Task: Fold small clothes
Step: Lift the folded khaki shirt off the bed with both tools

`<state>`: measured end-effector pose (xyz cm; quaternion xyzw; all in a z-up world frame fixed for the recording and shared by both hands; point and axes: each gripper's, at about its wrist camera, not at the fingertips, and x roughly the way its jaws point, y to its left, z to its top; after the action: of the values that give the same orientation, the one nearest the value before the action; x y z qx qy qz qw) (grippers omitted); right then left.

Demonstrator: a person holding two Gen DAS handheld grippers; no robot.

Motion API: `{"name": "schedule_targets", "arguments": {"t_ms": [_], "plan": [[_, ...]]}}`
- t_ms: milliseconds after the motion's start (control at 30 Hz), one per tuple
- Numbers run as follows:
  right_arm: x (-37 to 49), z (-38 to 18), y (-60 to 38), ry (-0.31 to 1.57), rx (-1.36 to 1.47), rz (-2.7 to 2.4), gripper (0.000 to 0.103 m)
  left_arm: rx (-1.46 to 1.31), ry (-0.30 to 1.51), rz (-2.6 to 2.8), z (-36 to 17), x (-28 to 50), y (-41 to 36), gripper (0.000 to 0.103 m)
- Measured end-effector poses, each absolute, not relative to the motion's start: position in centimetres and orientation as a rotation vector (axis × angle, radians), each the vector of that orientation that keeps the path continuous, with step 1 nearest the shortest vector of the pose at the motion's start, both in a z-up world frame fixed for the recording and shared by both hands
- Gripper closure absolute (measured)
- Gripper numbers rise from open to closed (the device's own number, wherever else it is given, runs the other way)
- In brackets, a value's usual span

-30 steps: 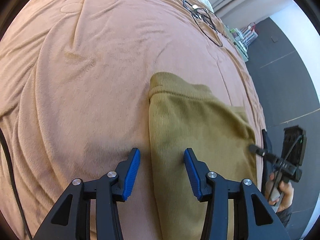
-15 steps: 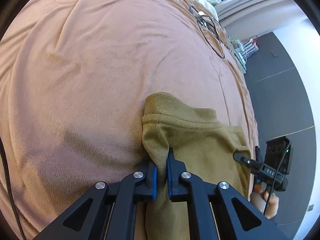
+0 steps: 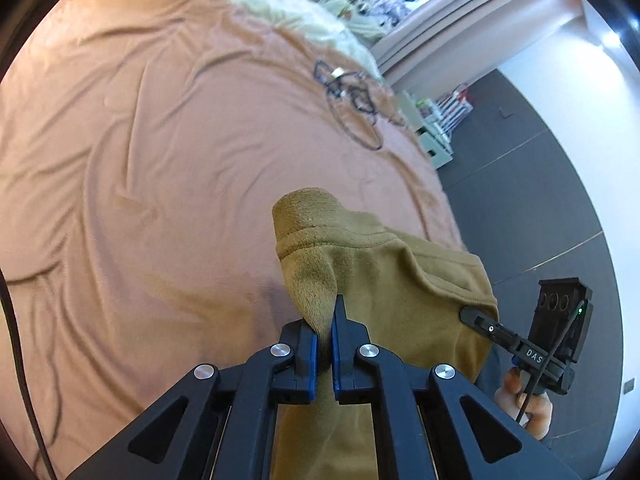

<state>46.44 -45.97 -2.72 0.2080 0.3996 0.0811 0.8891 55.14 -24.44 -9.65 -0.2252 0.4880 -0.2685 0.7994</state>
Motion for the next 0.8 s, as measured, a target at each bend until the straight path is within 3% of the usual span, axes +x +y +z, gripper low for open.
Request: {"name": "schedule_targets", "arguments": {"t_ms": [467, 800], "plan": [[31.5, 8.4, -40.9, 0.639, 0.339, 0.204, 0.089, -0.458, 0.836, -0.592, 4.0, 45.3, -20.9, 0.098], [23.7, 13.0, -34.3, 0.551, 0.263, 0.281, 0.089, -0.450, 0.699, -0.529, 11.4, 37.0, -14.1, 0.098]]}}
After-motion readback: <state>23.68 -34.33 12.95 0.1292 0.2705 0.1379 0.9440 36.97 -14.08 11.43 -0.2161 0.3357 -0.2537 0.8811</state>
